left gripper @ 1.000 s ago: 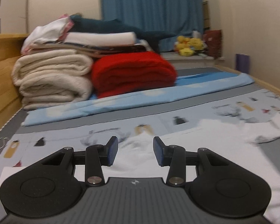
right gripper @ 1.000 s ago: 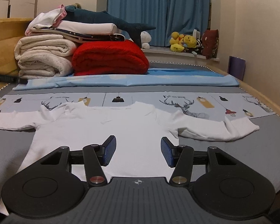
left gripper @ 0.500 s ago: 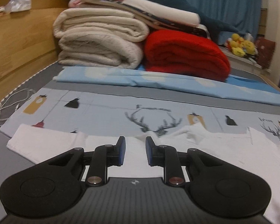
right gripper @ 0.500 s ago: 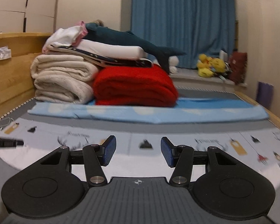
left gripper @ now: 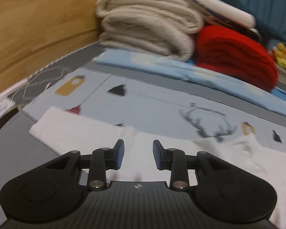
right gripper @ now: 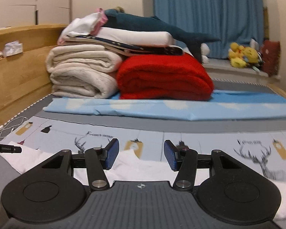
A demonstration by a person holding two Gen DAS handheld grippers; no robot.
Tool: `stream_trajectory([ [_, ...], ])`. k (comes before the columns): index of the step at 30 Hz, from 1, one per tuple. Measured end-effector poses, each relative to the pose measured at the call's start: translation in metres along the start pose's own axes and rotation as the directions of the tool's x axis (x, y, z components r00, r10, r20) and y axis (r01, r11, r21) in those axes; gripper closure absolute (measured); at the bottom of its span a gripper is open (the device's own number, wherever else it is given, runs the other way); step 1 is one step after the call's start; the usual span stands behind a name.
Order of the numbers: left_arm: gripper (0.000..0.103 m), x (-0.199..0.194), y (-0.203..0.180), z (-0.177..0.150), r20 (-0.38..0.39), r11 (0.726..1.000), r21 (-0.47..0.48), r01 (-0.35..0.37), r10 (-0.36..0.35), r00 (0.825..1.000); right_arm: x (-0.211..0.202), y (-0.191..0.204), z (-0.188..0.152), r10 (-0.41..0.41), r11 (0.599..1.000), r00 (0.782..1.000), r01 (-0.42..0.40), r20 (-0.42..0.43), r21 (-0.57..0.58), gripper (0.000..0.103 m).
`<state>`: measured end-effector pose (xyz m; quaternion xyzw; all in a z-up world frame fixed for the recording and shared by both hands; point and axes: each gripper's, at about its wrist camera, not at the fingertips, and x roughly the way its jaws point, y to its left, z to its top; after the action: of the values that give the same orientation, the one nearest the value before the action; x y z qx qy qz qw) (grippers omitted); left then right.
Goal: Fold small clothes
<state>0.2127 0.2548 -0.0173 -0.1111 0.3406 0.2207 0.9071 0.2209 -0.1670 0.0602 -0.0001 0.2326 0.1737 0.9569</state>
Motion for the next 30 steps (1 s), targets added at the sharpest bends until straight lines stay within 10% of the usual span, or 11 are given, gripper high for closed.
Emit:
stream_trajectory([
  [4, 0.066, 0.032, 0.054, 0.008, -0.058, 0.989, -0.142, -0.041, 0.033, 0.998, 0.007, -0.003, 0.005, 0.01, 1.0, 1.0, -0.01, -0.011, -0.021, 0.055],
  [9, 0.066, 0.067, 0.121, 0.012, -0.092, 0.938, -0.324, -0.124, 0.099, 0.991, 0.028, -0.02, 0.005, -0.006, 1.0, 0.997, 0.008, -0.08, 0.027, 0.087],
  [16, 0.074, 0.102, 0.167, 0.001, -0.187, 0.852, -0.498, -0.163, 0.077, 0.979, 0.048, -0.04, -0.008, -0.031, 0.996, 0.982, 0.046, -0.185, 0.077, 0.09],
  [19, 0.102, 0.102, 0.16, 0.006, -0.213, 0.862, -0.452, -0.23, 0.146, 0.966, 0.051, -0.048, -0.012, -0.038, 0.993, 0.974, 0.061, -0.223, 0.097, 0.089],
  [24, 0.102, 0.07, 0.133, 0.025, -0.115, 0.892, -0.39, -0.226, 0.197, 0.974, 0.044, -0.059, -0.011, -0.034, 0.991, 0.973, 0.063, -0.229, 0.119, 0.093],
  [30, 0.102, 0.005, 0.051, 0.05, 0.064, 0.942, -0.334, -0.037, 0.062, 0.996, 0.022, -0.071, -0.01, -0.055, 0.983, 0.972, 0.094, -0.23, 0.161, 0.094],
])
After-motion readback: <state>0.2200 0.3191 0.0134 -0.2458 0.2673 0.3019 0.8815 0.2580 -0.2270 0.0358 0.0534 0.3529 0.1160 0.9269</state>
